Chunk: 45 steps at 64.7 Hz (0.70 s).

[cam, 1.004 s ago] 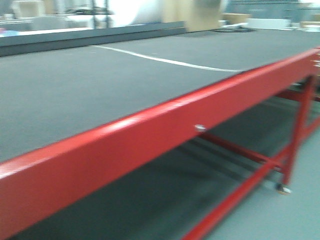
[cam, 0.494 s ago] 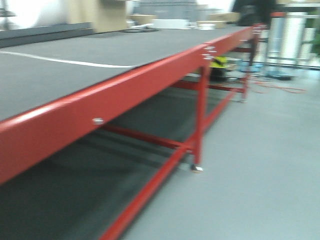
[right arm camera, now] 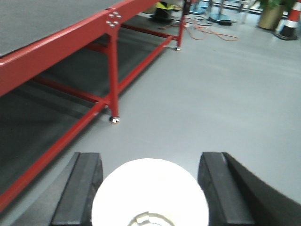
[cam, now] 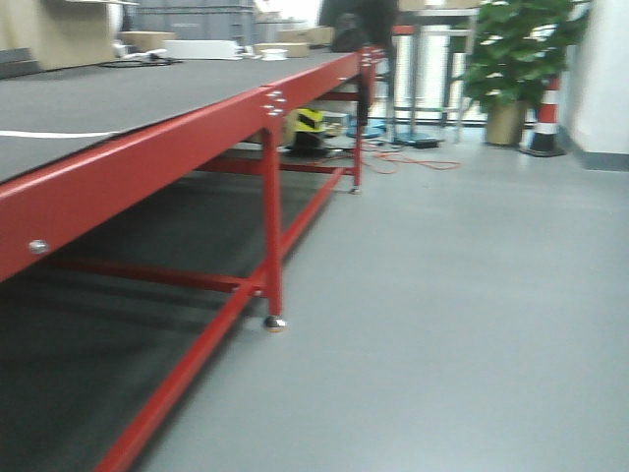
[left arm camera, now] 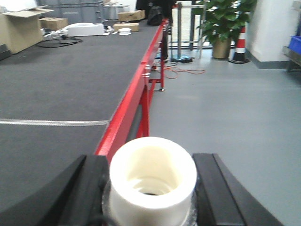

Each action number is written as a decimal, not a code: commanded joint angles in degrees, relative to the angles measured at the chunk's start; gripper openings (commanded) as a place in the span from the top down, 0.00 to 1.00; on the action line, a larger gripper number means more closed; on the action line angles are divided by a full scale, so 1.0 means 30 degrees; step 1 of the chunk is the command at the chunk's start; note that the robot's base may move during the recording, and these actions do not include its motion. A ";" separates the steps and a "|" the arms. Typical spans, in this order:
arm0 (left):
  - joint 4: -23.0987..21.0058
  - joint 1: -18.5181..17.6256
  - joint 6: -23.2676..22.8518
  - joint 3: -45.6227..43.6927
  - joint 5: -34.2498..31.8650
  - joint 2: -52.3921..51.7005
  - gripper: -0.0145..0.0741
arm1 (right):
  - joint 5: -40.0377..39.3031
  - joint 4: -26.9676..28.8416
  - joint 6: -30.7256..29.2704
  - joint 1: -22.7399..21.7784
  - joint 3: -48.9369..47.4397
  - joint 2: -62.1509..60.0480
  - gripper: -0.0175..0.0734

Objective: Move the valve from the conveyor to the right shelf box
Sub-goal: 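Drive the base past the red conveyor frame to the blue-bin shelf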

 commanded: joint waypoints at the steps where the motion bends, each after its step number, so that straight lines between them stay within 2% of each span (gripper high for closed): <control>1: -0.0093 -0.0089 -0.0119 -0.0075 -0.1082 -0.0155 0.96 | -0.1444 -0.0097 -0.0111 0.0024 -0.0220 -0.0146 0.98; 45: -0.0093 -0.0089 -0.0119 -0.0075 -0.1082 -0.0155 0.96 | -0.1444 -0.0097 -0.0111 0.0024 -0.0220 -0.0146 0.98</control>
